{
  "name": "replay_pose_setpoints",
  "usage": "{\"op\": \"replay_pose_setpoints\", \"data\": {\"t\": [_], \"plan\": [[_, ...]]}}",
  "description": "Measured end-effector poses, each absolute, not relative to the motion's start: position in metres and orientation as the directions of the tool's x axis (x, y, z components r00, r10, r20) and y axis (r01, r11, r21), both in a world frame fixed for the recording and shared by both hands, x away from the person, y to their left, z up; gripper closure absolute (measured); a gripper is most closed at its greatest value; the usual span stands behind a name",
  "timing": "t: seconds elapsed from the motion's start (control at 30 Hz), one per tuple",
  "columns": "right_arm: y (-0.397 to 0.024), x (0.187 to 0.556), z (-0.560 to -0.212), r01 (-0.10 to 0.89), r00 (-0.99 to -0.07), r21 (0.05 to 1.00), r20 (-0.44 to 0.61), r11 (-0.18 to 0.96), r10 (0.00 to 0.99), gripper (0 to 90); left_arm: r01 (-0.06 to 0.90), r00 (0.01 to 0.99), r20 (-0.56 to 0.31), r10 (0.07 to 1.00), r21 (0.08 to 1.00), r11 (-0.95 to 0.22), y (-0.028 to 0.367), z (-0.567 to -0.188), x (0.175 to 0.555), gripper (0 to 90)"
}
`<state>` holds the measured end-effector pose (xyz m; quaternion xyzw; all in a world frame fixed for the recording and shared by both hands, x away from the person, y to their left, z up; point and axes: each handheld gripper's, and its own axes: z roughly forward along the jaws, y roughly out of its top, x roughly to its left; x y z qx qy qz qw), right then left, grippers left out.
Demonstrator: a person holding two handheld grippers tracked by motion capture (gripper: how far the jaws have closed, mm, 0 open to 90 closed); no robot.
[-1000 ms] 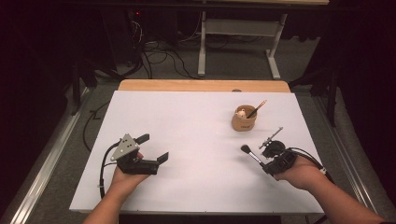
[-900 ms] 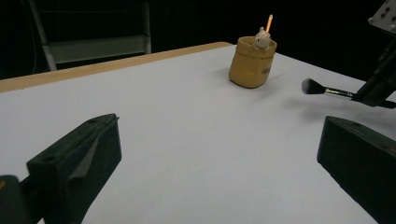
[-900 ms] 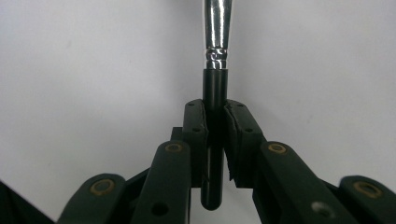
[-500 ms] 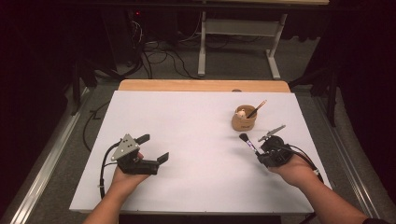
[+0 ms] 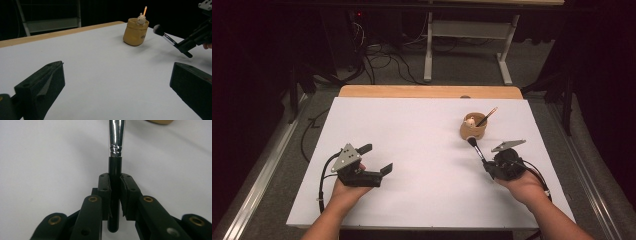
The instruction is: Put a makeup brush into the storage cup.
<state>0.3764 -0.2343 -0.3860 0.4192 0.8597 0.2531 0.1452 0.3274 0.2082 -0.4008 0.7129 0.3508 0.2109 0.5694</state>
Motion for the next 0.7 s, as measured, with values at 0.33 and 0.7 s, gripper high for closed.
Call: {"op": "replay_pose_setpoints", "data": {"t": [0.33, 0.7], "plan": [[-0.233, 0.374, -0.393, 0.591, -0.579, 0.664, -0.046, 0.458, 0.814, 81.9, 0.267, 0.661, -0.104, 0.743, 0.958, -0.104, 0.21, -0.402, 0.329, 0.5], [-0.233, 0.374, -0.397, 0.546, -0.552, 0.746, -0.022, 0.382, 0.833, 81.9, 0.274, 0.657, -0.107, 0.746, 0.956, -0.104, 0.21, -0.403, 0.33, 0.5]]}}
